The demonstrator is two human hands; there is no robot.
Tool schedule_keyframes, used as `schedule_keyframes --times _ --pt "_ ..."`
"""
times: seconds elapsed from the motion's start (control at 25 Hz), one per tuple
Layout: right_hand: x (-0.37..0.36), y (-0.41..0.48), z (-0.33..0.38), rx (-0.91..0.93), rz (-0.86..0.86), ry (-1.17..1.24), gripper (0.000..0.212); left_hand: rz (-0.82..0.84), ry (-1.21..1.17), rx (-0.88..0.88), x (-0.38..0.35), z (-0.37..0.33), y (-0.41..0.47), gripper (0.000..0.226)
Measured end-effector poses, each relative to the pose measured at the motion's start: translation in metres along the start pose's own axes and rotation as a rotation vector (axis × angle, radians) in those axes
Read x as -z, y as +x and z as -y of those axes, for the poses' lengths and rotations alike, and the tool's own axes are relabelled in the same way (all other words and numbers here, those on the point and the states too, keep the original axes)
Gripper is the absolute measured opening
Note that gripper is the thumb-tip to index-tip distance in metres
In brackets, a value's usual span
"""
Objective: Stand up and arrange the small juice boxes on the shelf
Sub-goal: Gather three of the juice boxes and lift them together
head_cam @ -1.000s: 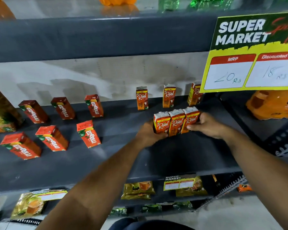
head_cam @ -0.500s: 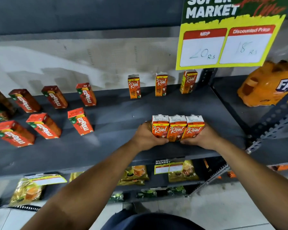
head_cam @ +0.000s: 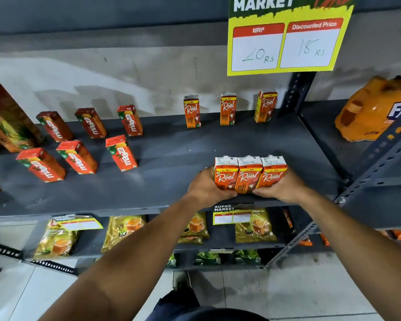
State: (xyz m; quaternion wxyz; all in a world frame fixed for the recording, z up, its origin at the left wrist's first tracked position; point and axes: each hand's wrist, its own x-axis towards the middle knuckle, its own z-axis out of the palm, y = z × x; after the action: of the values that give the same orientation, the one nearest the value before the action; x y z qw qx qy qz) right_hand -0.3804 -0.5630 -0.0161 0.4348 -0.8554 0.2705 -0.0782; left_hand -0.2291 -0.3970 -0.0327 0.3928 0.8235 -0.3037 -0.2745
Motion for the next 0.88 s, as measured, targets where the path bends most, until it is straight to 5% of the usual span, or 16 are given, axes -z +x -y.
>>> schedule_keyframes --times 0.68,0.88 --pt "-0.001 -0.005 0.005 -0.025 0.009 0.048 0.053 -0.013 0.05 -0.055 -0.002 0.001 -0.006 0.076" --pt "0.011 -0.02 -0.005 0.003 -0.061 0.131 0.14 0.102 -0.119 -0.159 0.014 0.007 -0.014 0.116"
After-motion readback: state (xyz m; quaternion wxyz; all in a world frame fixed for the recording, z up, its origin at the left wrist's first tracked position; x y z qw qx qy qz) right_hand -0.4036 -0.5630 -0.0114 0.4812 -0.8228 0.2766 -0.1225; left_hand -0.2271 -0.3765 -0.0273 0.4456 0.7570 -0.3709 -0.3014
